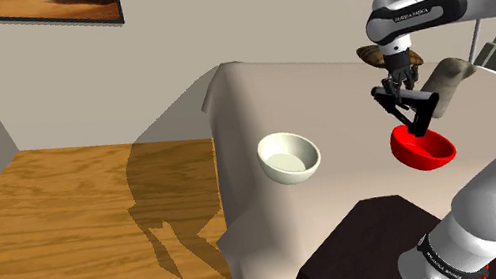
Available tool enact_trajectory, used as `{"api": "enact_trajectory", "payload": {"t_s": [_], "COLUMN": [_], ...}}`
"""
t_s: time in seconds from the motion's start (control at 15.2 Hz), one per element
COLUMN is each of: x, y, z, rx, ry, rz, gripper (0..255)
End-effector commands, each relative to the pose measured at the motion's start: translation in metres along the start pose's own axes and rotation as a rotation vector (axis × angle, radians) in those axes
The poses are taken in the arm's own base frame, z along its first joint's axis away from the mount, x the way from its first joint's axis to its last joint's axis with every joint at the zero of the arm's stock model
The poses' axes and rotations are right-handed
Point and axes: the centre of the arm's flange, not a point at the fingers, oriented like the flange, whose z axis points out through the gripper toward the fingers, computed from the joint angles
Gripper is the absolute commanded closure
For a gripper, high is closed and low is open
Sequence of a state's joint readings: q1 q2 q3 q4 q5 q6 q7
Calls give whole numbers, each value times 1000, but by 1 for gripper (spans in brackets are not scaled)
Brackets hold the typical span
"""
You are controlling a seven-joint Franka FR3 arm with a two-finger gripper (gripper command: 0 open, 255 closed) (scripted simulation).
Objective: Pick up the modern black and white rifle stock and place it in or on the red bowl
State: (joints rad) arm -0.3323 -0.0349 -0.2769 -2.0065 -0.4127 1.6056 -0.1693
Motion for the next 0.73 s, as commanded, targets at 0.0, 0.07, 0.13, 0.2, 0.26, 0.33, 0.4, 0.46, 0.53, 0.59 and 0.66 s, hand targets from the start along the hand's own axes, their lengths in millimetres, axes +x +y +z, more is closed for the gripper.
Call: {"api": "enact_trajectory", "payload": {"t_s": [0.0, 0.07, 0.13, 0.2, 0.26, 0.33, 0.4, 0.46, 0.53, 0.59, 0.66], "x": [-8, -13, -18, -23, -28, -33, -37, -42, -47, -56, -54], "y": [23, 35, 46, 58, 70, 81, 93, 105, 116, 138, 136], "z": [7, 10, 14, 18, 21, 25, 29, 33, 36, 43, 48], "rx": [-1, -1, -1, -1, -1, -1, -1, -1, -1, -1, -1], "ry": [0, 0, 0, 0, 0, 0, 0, 0, 0, 0, 0], "rz": [-1, -1, -1, -1, -1, -1, -1, -1, -1, -1, -1], "gripper": [255, 255, 255, 255, 255, 255, 255, 255, 255, 255, 255]}}
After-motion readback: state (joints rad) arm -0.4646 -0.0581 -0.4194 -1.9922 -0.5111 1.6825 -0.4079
